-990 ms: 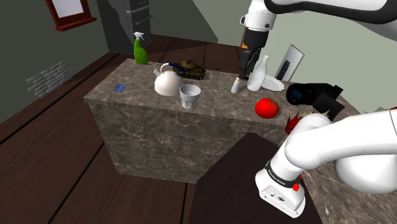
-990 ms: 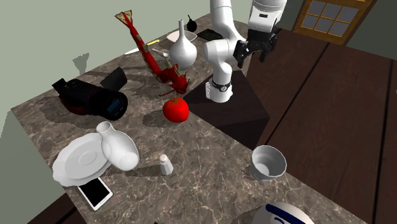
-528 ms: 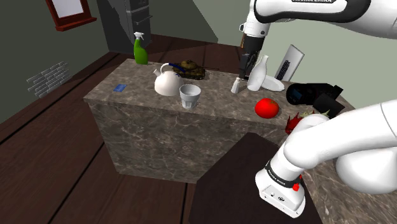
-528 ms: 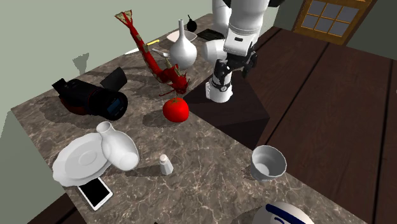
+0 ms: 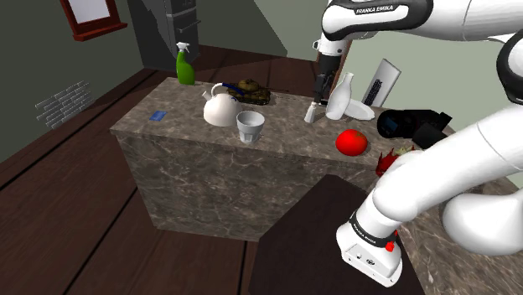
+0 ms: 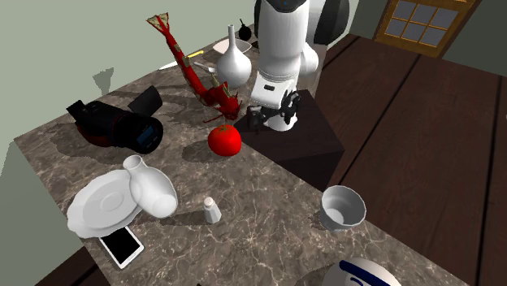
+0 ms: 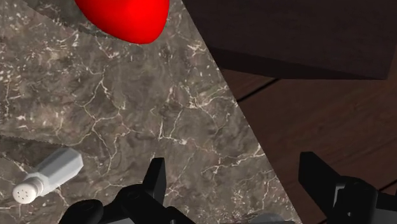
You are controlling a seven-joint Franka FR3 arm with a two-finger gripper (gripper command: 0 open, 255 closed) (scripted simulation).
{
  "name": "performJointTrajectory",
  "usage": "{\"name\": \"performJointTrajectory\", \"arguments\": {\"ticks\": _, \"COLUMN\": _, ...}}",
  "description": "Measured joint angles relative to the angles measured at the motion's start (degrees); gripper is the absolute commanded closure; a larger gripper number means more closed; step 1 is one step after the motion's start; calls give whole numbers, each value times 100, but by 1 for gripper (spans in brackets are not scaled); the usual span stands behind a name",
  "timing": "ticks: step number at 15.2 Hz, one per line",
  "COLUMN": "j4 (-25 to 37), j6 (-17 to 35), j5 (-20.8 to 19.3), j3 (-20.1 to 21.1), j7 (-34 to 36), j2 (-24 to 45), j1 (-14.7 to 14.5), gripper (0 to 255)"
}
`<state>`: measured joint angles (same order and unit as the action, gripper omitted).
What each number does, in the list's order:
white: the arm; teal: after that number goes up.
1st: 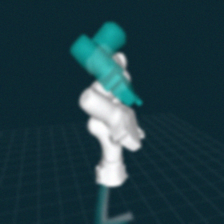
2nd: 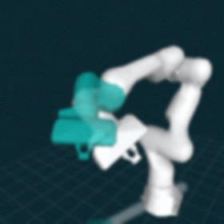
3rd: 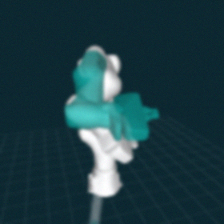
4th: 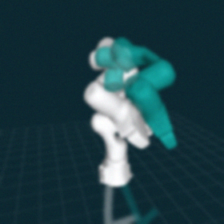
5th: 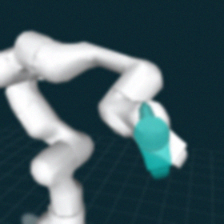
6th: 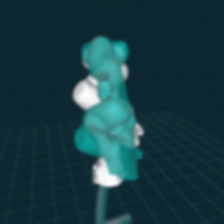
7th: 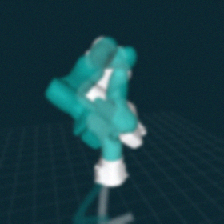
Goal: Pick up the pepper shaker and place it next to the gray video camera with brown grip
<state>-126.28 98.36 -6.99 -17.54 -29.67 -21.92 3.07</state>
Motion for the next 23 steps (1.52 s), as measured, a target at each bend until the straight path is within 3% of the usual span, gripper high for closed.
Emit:
{"name": "performJointTrajectory", "arguments": {"ticks": 6, "j4": 740, "j6": 358, "j5": 144, "j3": -526, "j7": -836, "j2": 1189, "j1": 105, "gripper": 0}}
{"name": "performJointTrajectory", "arguments": {"ticks": 12, "j4": 1647, "j6": 635, "j5": 570, "j3": -901, "j7": -1717, "j2": 2537, "j1": 335, "gripper": 0}}
{"name": "performJointTrajectory", "arguments": {"ticks": 20, "j4": 3340, "j6": 538, "j5": 1287, "j3": -996, "j7": -2723, "j2": 4409, "j1": 980, "gripper": 0}}
{"name": "performJointTrajectory", "arguments": {"ticks": 23, "j4": 3434, "j6": 668, "j5": 1383, "j3": -964, "j7": -2817, "j2": 4665, "j1": 1067, "gripper": 0}}
